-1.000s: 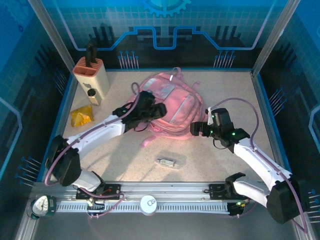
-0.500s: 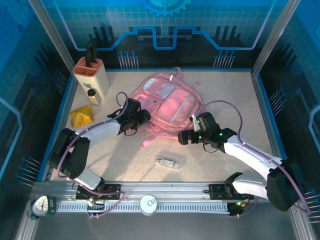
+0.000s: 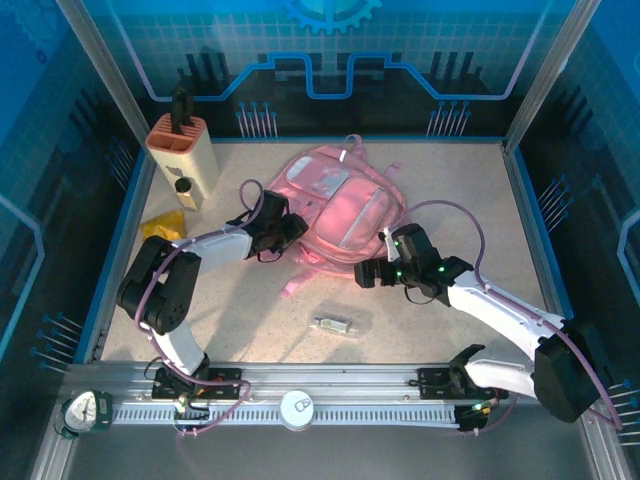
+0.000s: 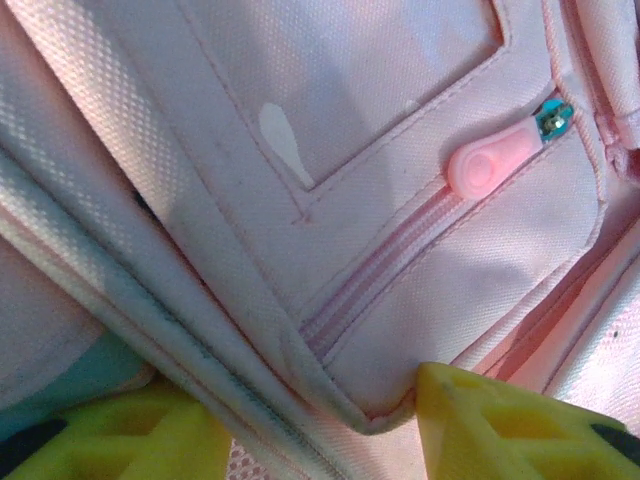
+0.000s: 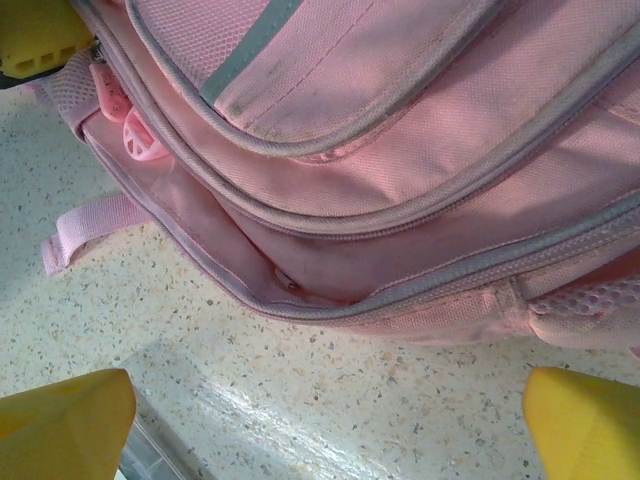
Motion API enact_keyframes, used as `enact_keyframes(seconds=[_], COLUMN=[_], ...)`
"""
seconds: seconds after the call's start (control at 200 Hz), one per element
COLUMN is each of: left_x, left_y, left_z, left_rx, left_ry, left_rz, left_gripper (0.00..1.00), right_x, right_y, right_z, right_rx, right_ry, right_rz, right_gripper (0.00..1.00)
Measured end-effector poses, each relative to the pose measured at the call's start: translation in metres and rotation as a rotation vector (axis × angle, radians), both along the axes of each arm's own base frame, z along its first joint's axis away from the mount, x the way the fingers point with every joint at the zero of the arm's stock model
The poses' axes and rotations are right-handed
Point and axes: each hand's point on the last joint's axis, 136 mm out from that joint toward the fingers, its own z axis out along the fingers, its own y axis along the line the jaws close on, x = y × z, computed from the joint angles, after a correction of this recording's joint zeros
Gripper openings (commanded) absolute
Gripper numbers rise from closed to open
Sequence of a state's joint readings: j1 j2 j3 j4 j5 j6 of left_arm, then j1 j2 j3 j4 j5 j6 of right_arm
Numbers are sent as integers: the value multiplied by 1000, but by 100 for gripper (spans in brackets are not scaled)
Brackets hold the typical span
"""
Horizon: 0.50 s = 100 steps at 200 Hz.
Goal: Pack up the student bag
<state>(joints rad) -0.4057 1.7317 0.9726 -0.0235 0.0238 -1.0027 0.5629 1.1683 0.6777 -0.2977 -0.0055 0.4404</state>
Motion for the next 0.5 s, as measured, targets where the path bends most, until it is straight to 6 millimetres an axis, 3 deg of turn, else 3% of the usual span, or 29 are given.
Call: enact_keyframes(seconds=[0.275, 0.5], left_x=[8, 8], left_y=[2, 1], left_z=[1, 8], left_rx=[-15, -48], left_ry=[2, 3], left_rz=[32, 59], left_gripper=[8, 0], right_x=[-1, 1], right_y=[-1, 16], right_z=[-4, 3], right_rx=[-19, -43], right_ry=[9, 13], right_rz=[-3, 31], right_gripper=[100, 99])
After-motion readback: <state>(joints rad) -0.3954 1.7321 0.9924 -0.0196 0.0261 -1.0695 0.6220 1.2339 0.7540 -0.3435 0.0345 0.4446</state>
